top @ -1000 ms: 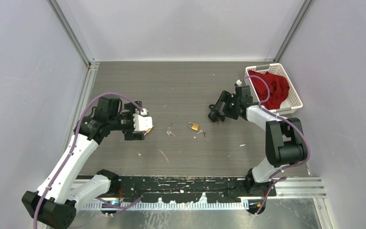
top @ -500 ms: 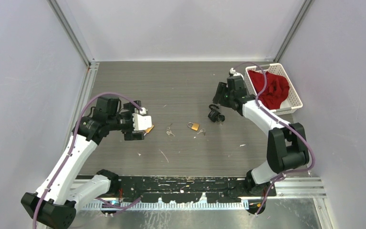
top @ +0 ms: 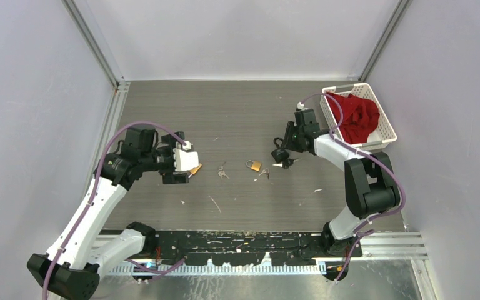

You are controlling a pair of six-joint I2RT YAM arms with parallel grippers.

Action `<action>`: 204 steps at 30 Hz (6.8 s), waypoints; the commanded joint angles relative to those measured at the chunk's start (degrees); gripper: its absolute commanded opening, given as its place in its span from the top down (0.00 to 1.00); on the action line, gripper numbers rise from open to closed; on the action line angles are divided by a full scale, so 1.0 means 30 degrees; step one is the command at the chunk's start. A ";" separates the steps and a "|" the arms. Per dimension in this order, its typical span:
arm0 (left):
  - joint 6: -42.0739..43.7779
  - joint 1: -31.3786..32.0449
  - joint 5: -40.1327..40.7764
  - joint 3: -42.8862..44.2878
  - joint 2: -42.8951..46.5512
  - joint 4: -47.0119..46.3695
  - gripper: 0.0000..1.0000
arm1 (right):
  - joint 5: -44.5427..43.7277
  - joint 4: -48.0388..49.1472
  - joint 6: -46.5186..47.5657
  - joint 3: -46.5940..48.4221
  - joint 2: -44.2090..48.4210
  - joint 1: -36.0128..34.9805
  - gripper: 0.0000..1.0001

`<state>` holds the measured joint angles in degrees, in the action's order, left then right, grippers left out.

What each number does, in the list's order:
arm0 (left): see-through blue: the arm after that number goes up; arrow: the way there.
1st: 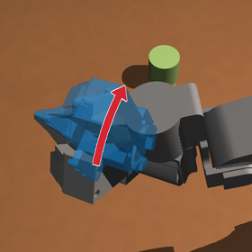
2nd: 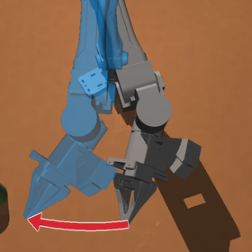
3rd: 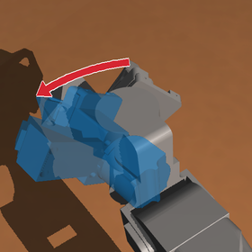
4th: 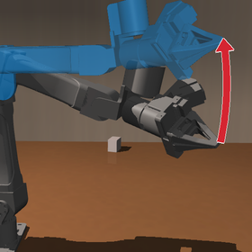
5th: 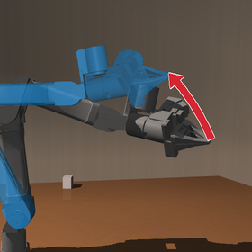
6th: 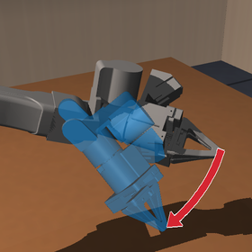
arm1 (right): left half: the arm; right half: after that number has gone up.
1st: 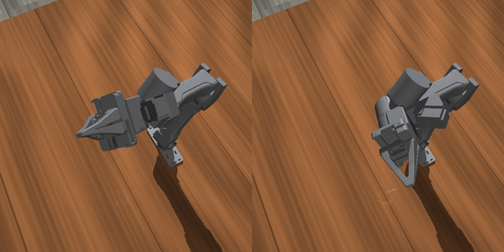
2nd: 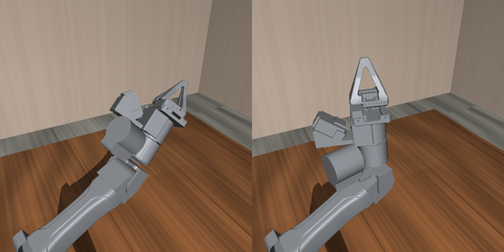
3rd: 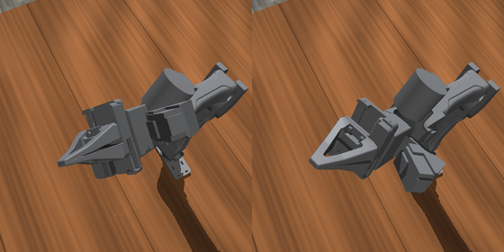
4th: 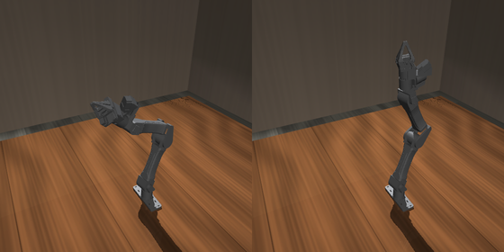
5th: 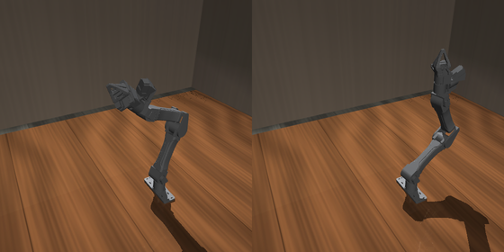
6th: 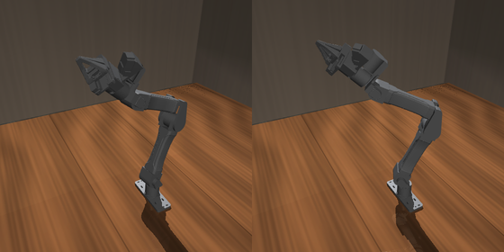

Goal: Unlock with the key

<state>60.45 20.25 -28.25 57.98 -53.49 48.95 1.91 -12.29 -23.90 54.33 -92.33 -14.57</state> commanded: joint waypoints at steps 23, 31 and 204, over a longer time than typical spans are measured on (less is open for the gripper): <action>-0.1749 0.0051 0.0203 0.0431 0.0415 0.0208 0.01 | 0.0142 0.2050 0.2336 -0.1289 0.1534 -0.5835 0.31; -0.1865 0.0047 0.0115 0.0733 0.0451 0.0386 0.01 | -0.2085 0.0748 0.1593 -0.1139 0.0926 -0.6654 0.38; 0.9223 0.2834 -0.0368 -0.0901 0.3445 0.3603 1.00 | 0.4501 1.2462 0.4860 -0.4697 1.2022 -1.3573 0.38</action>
<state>108.79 28.67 -39.09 45.74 -34.22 41.91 20.12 18.76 -20.58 42.44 -59.16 -54.48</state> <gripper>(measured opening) 0.004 0.619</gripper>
